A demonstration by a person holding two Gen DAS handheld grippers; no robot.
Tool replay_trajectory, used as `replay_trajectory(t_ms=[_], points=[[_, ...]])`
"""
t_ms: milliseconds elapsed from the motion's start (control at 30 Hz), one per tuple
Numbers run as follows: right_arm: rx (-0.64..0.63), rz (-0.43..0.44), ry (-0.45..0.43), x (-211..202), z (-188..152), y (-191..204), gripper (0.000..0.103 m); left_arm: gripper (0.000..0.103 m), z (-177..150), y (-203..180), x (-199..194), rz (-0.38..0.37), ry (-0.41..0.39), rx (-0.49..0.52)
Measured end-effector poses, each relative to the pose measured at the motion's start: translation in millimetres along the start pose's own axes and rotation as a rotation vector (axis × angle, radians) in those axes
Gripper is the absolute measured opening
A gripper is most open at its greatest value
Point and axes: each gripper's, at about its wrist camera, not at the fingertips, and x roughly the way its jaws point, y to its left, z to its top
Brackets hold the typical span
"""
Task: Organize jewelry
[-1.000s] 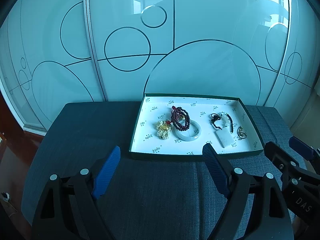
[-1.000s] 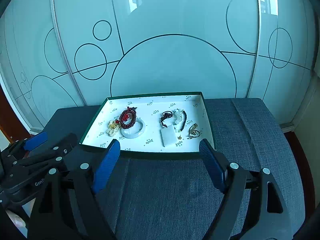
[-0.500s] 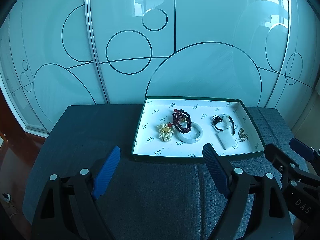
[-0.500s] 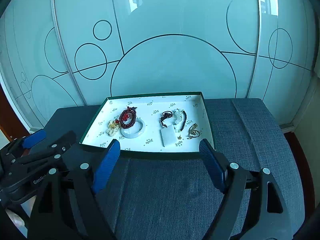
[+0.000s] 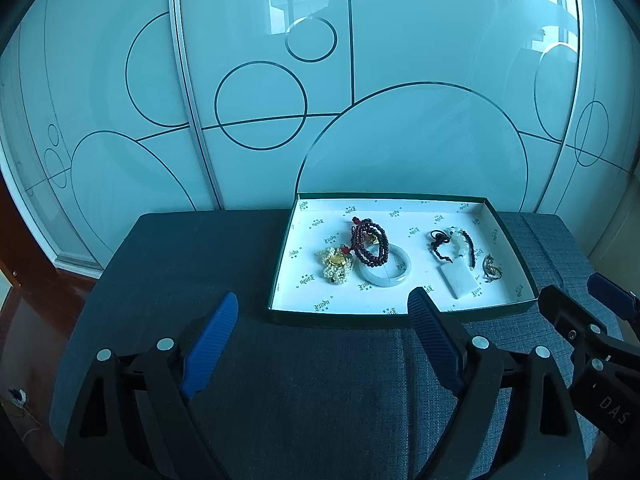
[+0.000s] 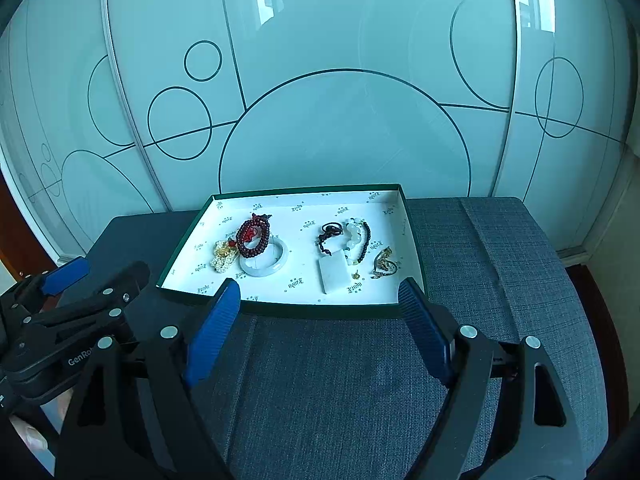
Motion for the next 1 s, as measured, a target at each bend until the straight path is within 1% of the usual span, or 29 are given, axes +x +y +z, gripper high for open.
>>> replay_trajectory(t_ms=[233,400,633,767,900,1000], points=[[-0.004,0.0,0.0,0.0,-0.5,-1.1,0.081,0.086,1.0,0.7,-2.5,-0.007,-0.012,-0.001],[-0.008,-0.001,0.001,0.4,-1.2,-1.6,0.081,0.086,2.1,-2.4,-3.3,0.015,-0.023,0.017],[-0.007,0.001,0.001,0.6,-2.1,-2.2,0.081,0.087,2.0,-0.3,0.2,-0.003,-0.012,-0.001],[-0.008,0.001,0.001,0.8,-2.3,-2.2,0.081,0.087,1.1,-2.0,-1.8,0.004,-0.017,0.008],[-0.009,-0.001,0.0,0.7,-2.8,-2.3,0.081,0.087,1.7,-0.9,-2.6,0.01,-0.036,0.008],[-0.008,-0.004,-0.001,1.3,-4.0,-3.3,0.081,0.087,2.0,1.8,1.7,0.003,-0.021,-0.005]])
